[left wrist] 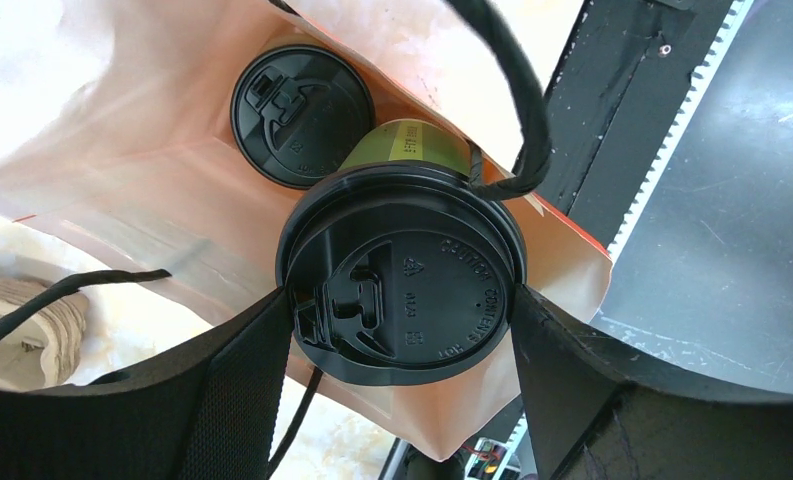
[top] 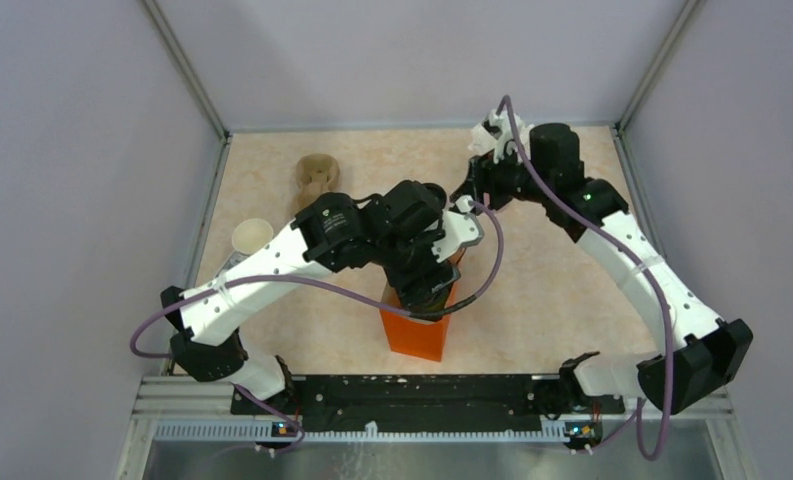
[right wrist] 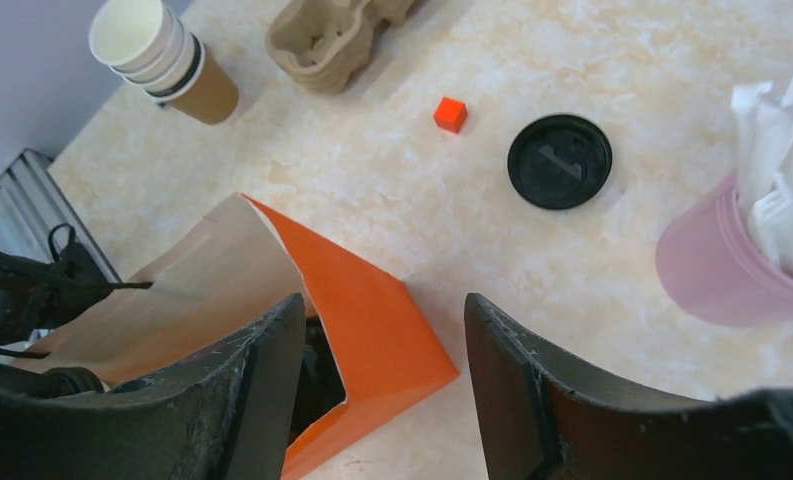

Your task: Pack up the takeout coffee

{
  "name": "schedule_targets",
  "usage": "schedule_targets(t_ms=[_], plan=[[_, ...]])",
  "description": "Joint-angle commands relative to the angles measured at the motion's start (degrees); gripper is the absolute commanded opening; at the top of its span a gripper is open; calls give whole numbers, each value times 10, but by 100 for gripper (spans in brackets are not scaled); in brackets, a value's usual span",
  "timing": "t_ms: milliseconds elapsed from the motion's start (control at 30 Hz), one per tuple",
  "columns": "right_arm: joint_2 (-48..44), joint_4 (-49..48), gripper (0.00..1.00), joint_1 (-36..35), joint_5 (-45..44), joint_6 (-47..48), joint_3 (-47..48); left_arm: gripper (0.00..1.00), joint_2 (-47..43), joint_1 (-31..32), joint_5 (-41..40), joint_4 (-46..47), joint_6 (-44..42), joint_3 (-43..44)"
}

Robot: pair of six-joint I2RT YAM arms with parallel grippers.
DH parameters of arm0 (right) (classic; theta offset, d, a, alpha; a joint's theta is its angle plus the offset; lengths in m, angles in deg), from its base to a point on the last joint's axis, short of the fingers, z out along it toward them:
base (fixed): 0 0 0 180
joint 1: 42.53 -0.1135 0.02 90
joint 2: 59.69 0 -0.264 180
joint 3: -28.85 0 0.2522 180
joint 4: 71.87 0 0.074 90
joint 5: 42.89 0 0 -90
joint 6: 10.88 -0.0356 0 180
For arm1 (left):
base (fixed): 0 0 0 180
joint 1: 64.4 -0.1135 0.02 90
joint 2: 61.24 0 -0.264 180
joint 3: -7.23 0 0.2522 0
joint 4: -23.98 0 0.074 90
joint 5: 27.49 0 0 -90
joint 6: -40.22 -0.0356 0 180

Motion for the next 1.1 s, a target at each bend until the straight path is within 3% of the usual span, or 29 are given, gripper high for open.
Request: schedule_targets(t_ms=[0, 367, 700, 967, 1067], plan=[[23, 15, 59, 23, 116, 17, 78, 58, -26, 3, -11, 19, 2, -16], [134, 192, 51, 19, 174, 120, 196, 58, -39, 3, -18, -2, -10, -15], [178, 233, 53, -41, 106, 161, 238, 58, -44, 3, -12, -12, -18, -12], [190, 232, 47, -48, 87, 161, 244, 58, -49, 3, -8, -4, -18, -14], [194, 233, 38, -50, 79, 158, 245, 58, -46, 3, -9, 1, -18, -7]])
